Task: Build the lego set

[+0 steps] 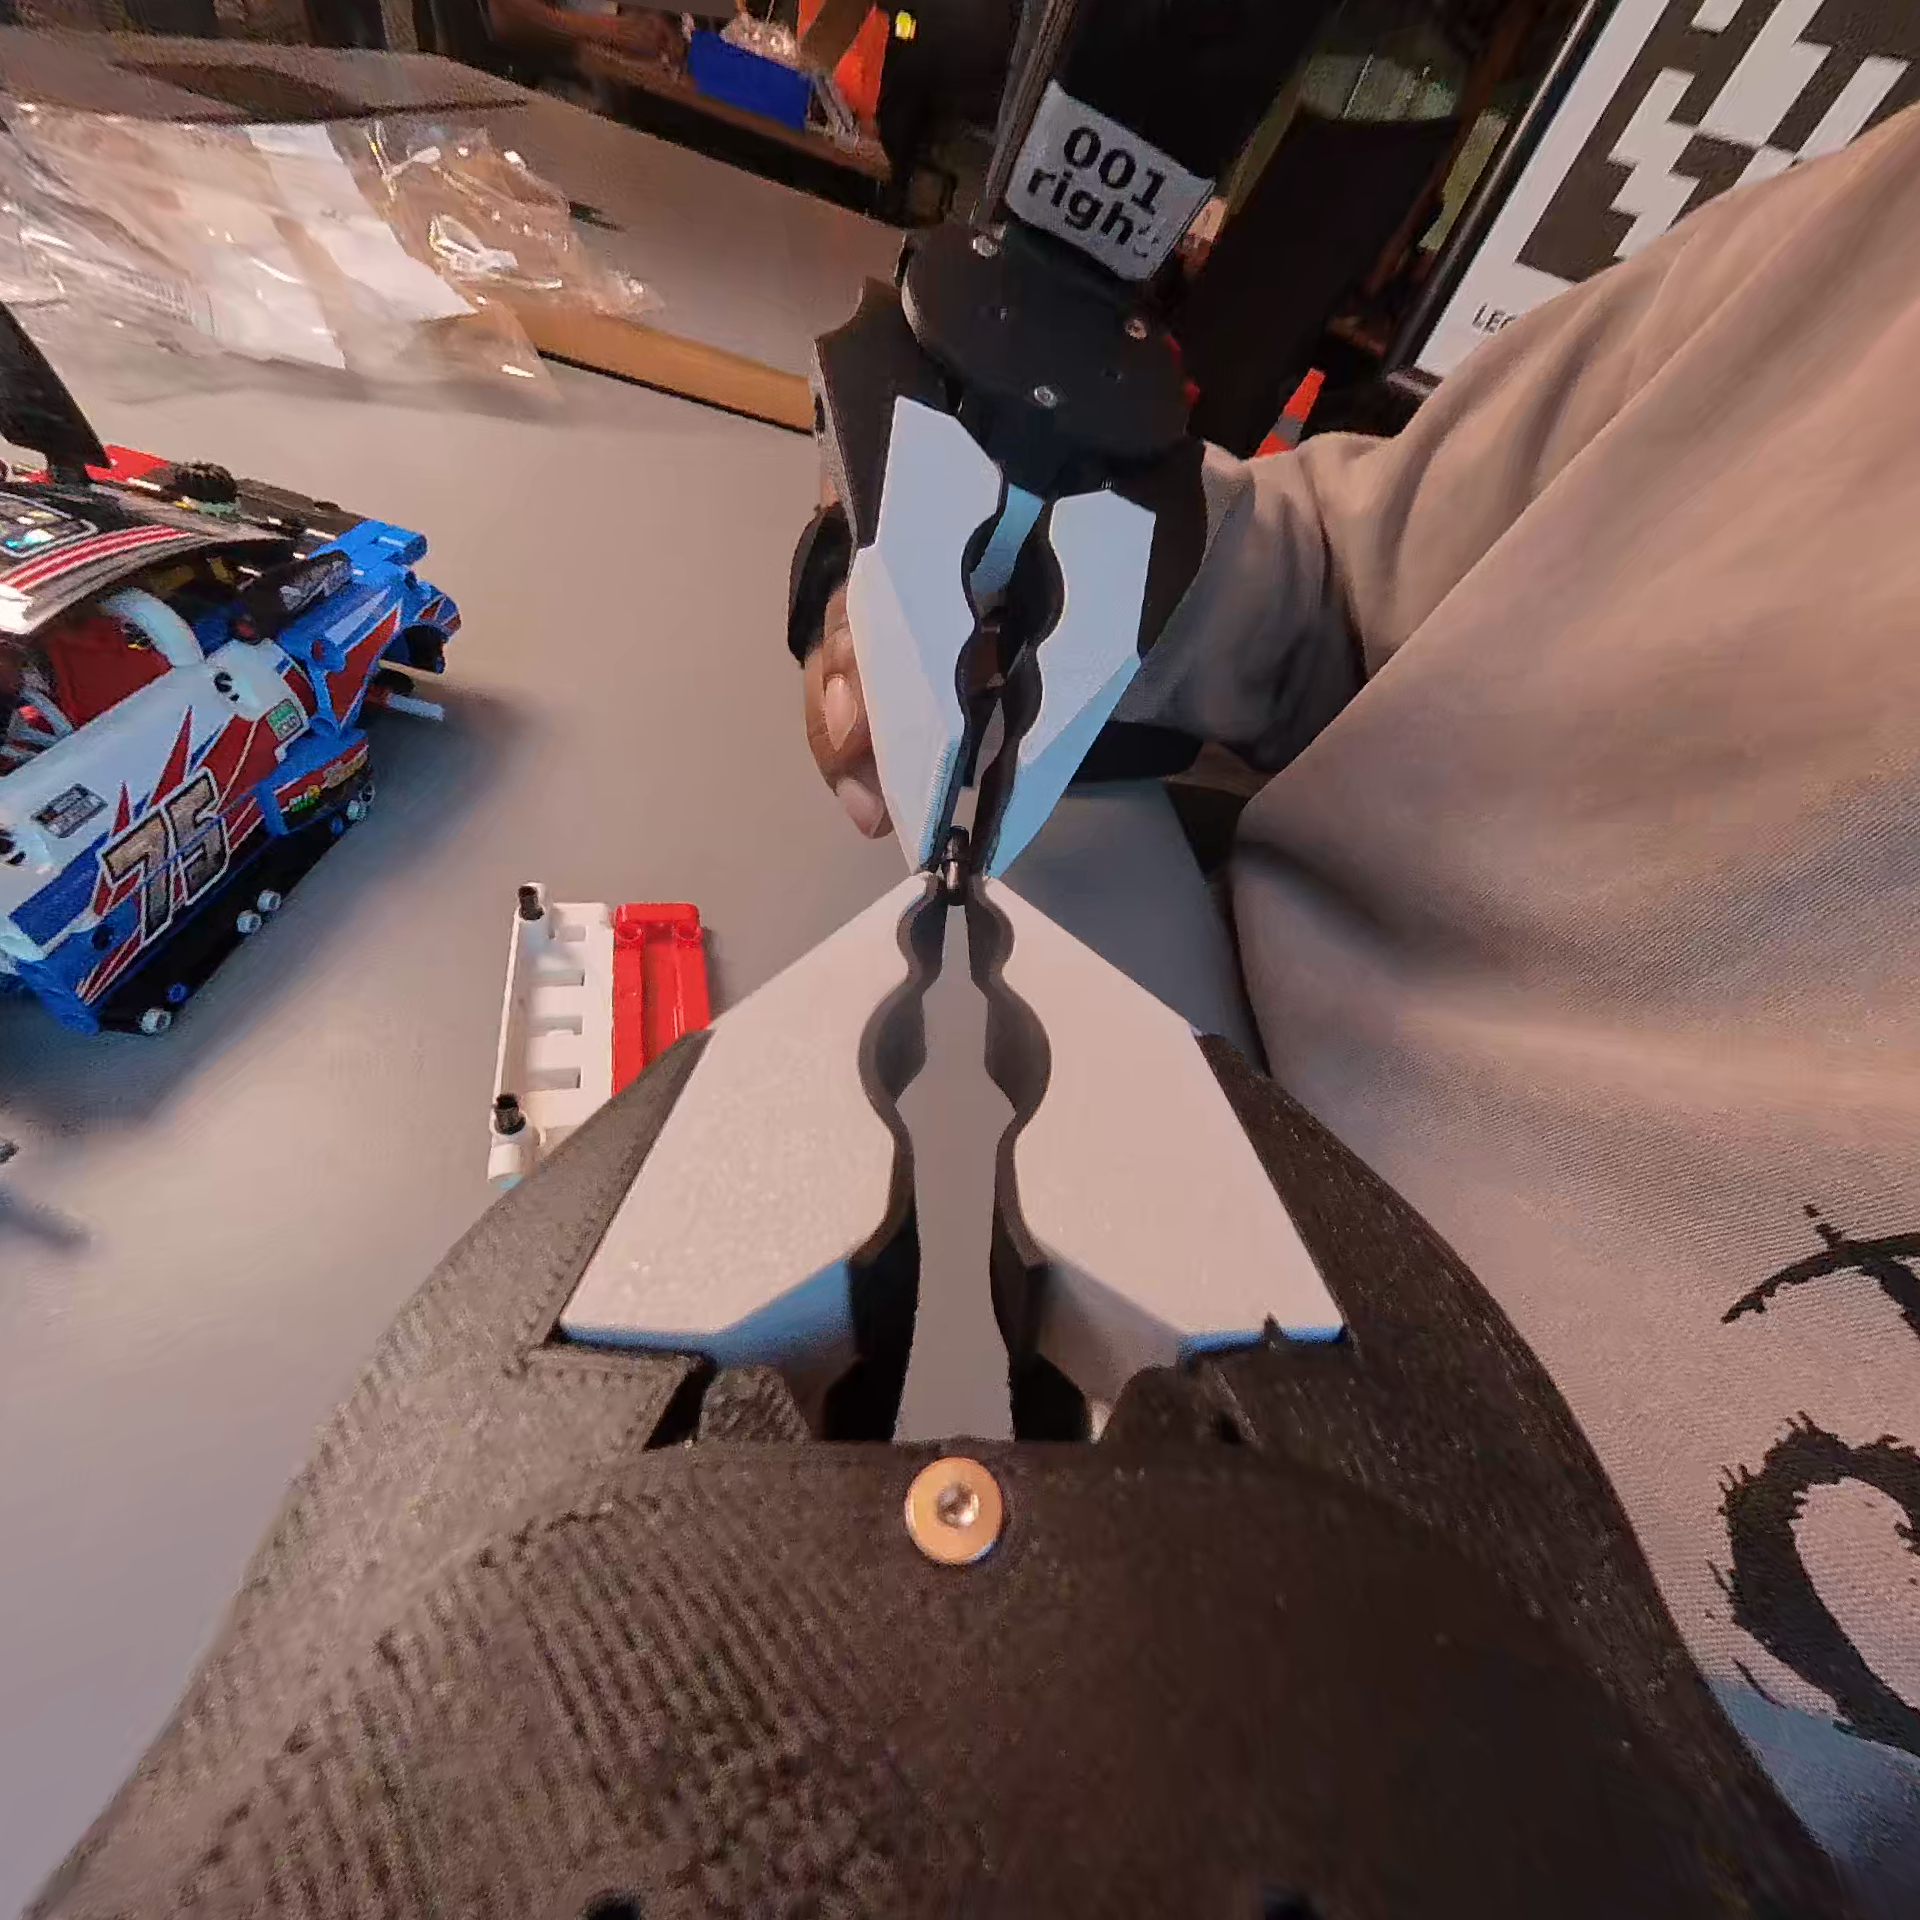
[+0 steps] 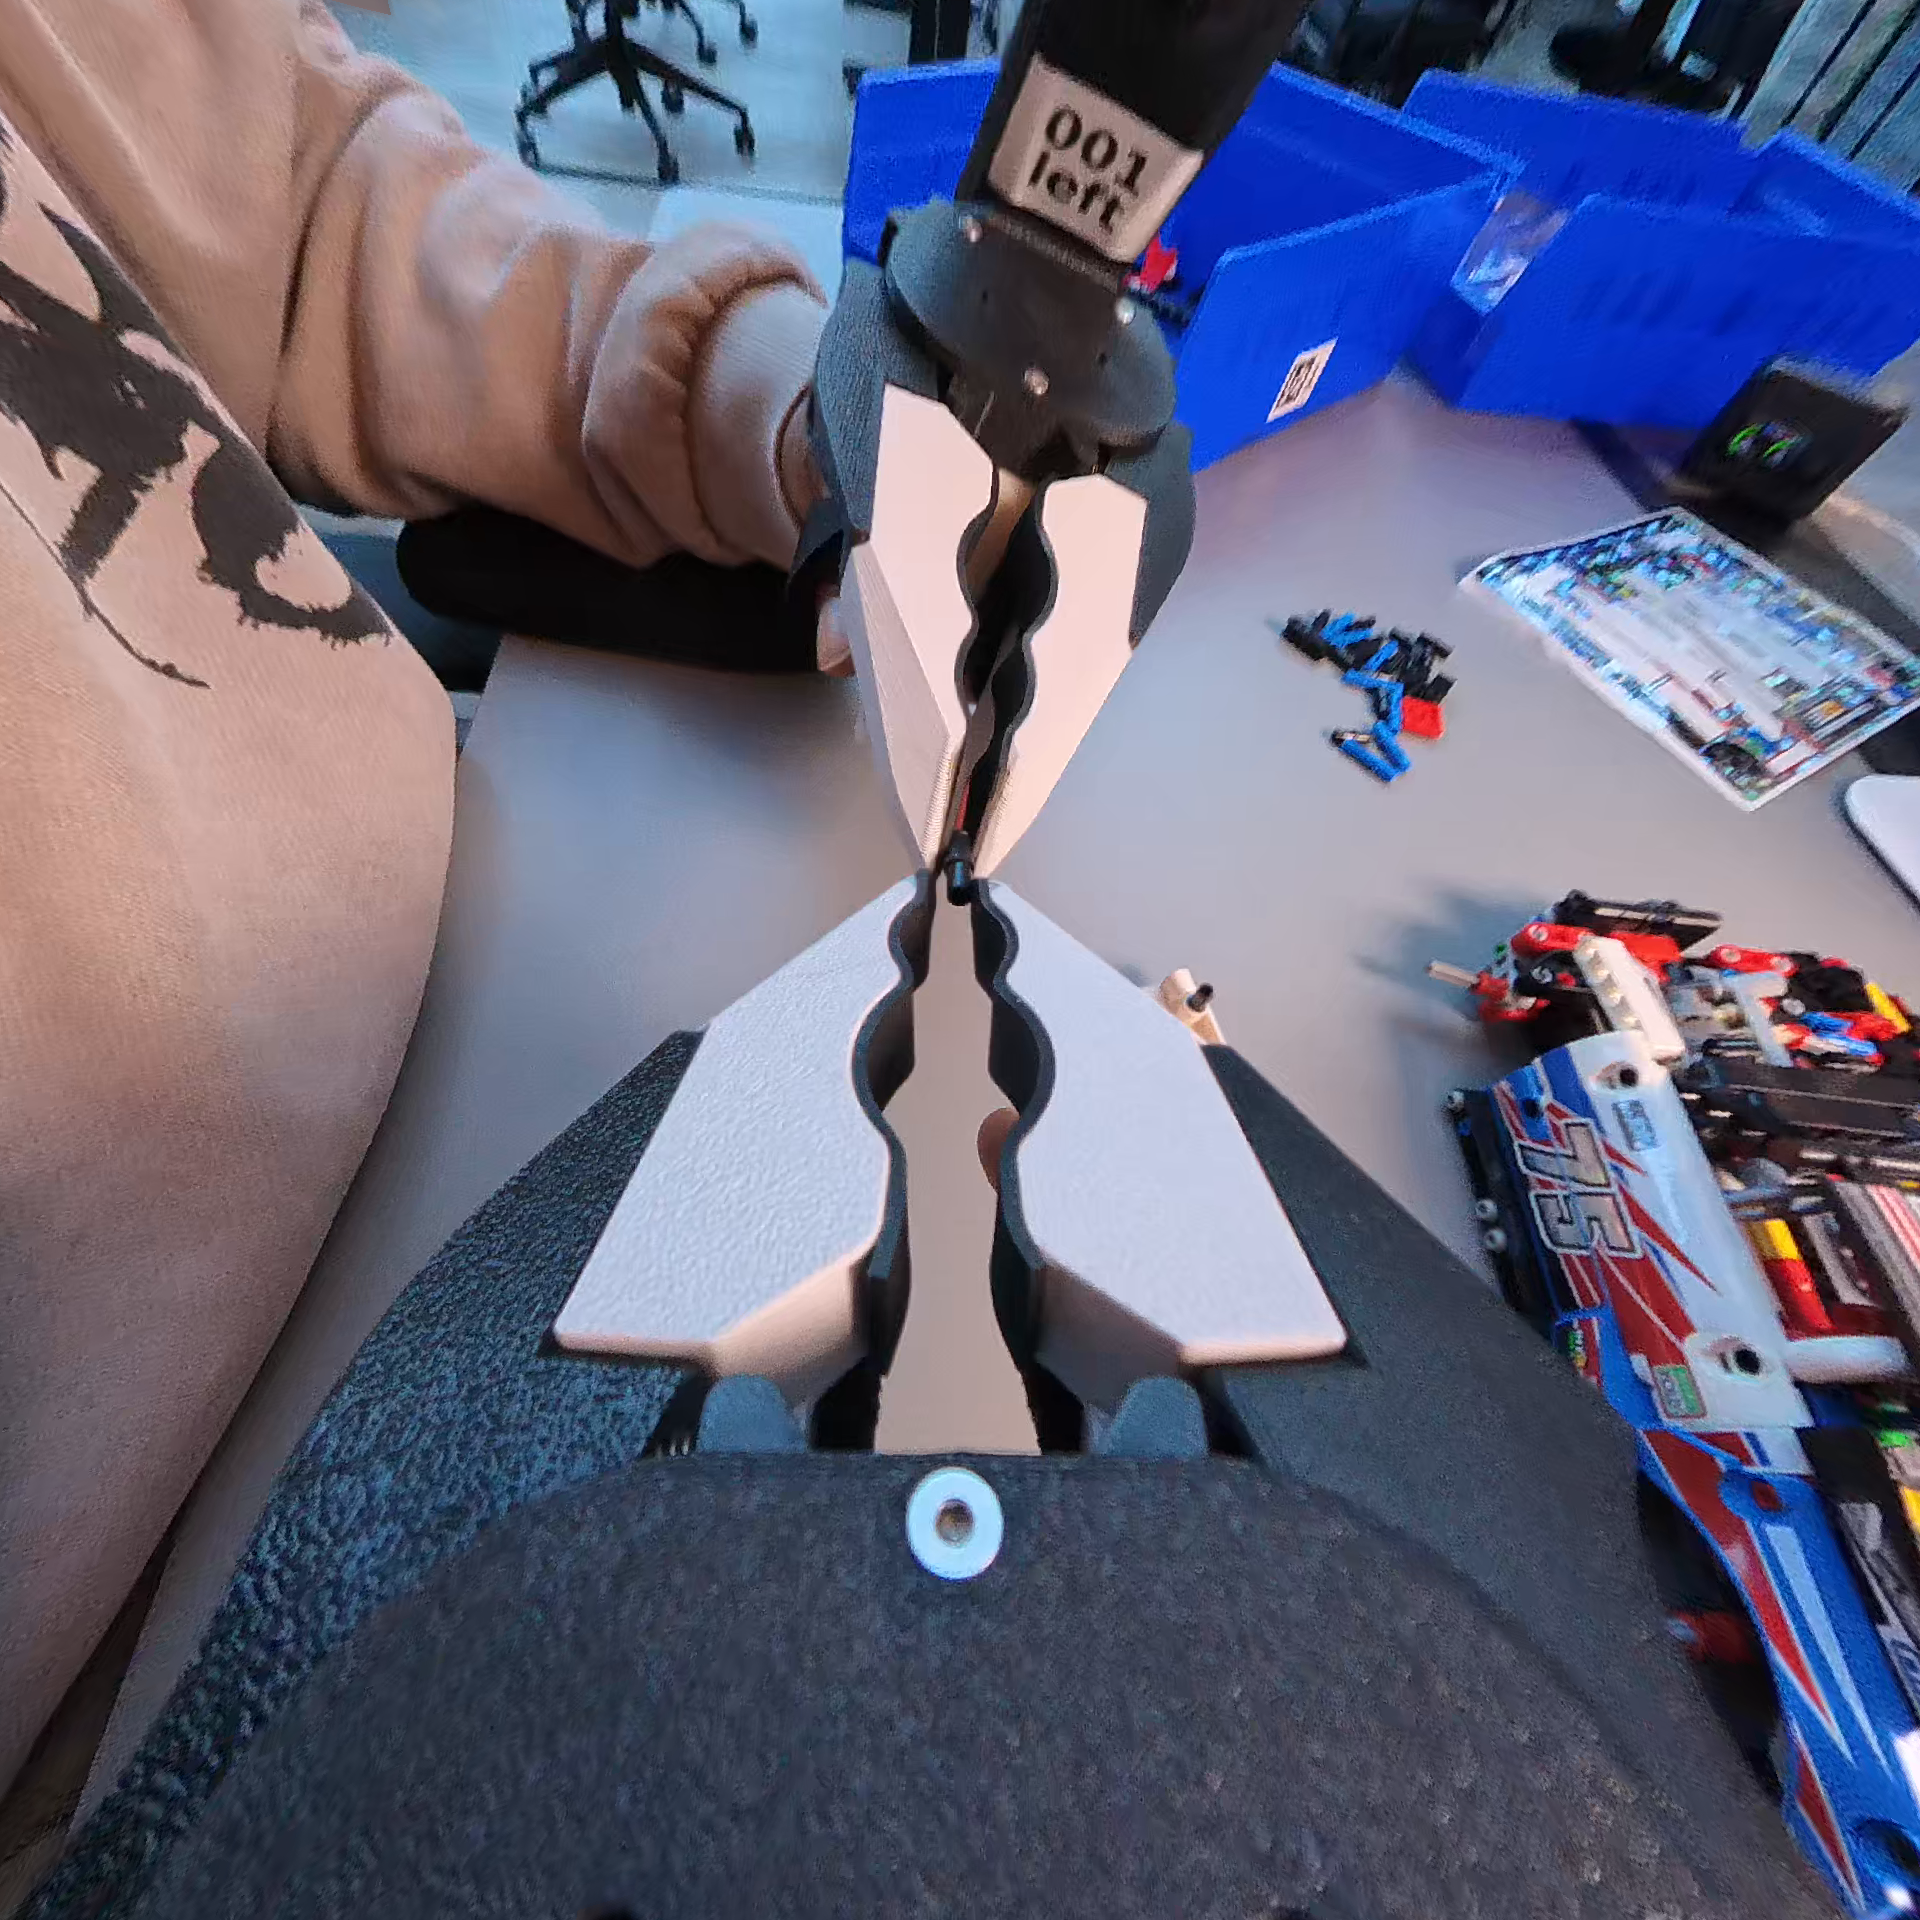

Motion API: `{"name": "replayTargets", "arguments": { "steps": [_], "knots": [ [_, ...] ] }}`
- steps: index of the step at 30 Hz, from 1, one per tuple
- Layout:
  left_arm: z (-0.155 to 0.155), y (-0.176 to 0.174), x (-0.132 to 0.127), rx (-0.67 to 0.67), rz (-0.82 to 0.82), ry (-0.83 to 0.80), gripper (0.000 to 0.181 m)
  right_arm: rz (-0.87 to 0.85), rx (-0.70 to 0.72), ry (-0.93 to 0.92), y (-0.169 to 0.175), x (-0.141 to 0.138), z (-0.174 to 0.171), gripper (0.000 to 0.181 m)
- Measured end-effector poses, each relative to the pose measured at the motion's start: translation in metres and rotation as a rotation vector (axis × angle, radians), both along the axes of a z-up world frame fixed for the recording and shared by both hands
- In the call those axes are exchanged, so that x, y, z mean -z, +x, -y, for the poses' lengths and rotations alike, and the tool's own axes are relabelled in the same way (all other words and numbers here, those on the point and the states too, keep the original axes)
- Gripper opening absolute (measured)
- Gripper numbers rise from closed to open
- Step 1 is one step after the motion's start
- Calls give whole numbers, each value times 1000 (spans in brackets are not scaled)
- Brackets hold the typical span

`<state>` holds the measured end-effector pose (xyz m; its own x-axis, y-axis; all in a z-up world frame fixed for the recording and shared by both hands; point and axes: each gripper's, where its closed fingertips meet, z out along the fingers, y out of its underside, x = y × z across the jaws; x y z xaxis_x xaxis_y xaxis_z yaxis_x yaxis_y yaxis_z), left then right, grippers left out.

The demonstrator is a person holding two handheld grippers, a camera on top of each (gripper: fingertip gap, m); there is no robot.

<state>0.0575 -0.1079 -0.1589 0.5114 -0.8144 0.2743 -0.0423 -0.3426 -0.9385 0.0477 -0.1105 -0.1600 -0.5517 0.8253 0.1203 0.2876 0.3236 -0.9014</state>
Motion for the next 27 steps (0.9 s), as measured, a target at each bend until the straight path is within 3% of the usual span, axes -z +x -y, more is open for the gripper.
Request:
{"name": "replayTargets", "arguments": {
  "steps": [5,27],
  "knots": [
    [2,-1,-14,11,102,7,2,-68,0,-40,-1,-16,2,4],
    [5,-8,-35,8,226,75,1,-60,-56,-132,-9,-37,5,1]
  ]
}}
